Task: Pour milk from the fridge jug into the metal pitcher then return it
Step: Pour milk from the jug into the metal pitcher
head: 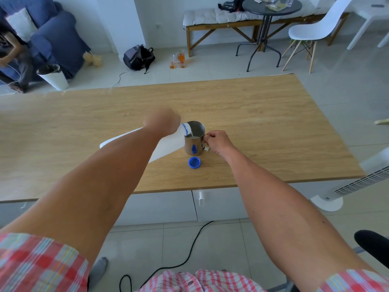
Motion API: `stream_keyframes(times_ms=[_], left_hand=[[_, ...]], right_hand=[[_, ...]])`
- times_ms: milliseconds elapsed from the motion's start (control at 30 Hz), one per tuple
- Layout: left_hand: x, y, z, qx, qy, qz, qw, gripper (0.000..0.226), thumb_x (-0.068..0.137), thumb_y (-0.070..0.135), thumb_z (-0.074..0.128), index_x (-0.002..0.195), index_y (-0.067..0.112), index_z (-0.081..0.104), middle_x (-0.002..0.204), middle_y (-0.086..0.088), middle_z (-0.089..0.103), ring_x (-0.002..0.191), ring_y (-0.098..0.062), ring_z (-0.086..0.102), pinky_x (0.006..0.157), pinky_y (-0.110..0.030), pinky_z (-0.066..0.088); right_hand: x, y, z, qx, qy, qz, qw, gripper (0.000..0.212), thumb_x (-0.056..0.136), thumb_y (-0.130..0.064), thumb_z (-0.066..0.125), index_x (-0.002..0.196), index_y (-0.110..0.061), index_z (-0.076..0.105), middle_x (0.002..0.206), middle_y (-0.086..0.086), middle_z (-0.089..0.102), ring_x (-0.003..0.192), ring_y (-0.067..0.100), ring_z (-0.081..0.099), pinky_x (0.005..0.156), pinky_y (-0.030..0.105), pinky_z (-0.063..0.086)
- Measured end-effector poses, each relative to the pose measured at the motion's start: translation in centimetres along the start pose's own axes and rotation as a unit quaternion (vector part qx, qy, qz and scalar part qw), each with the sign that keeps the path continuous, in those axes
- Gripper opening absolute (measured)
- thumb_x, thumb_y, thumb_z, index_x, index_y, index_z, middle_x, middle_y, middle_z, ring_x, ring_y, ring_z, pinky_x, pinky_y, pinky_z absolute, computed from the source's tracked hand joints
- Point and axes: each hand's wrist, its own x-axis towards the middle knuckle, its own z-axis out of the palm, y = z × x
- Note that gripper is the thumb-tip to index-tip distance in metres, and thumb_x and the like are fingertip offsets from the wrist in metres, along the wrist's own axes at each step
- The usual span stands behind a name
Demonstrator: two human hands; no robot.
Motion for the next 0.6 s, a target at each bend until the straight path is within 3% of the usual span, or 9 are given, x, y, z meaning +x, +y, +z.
stream_keyframes(times_ms=[200, 467, 600], left_hand=[[0.04, 0.04, -0.12, 0.003, -0.002, 0.000, 1.000, 0.027, 0.098, 0.026, 0.038, 0.099, 0.011, 0.060, 0.092, -0.010, 0.060, 0.084, -0.031, 0.058, 0.072, -0.039, 0.041], [0.21, 0.01, 0.01, 0.002, 0.000, -0.004, 1.000, 0.028, 0.098, 0.027, 0.038, 0.100, 0.011, 0.060, 0.084, -0.008, 0.056, 0.084, -0.031, 0.058, 0.072, -0.039, 0.040], [0.22, 0.14, -0.09, 0.006, -0.005, -0.004, 1.000, 0.026, 0.098, 0.026, 0.039, 0.102, 0.012, 0.060, 0.096, -0.010, 0.060, 0.088, -0.032, 0.059, 0.074, -0.039, 0.042]], right_hand=[[-0.09, 0.03, -0.07, 0.007, -0.003, 0.000, 1.000, 0.027, 0.104, -0.008, 0.052, 0.104, 0.009, 0.073, 0.086, 0.006, 0.067, 0.066, 0.008, 0.052, 0.057, 0.020, 0.042], [-0.15, -0.08, -0.09, 0.010, -0.001, 0.002, 1.000, 0.027, 0.103, -0.007, 0.051, 0.104, 0.010, 0.072, 0.083, 0.005, 0.065, 0.063, 0.007, 0.050, 0.055, 0.019, 0.040], [-0.33, -0.13, -0.21, 0.012, -0.001, 0.001, 1.000, 0.027, 0.103, -0.005, 0.051, 0.103, 0.014, 0.070, 0.079, 0.006, 0.062, 0.060, 0.008, 0.047, 0.043, 0.009, 0.038]])
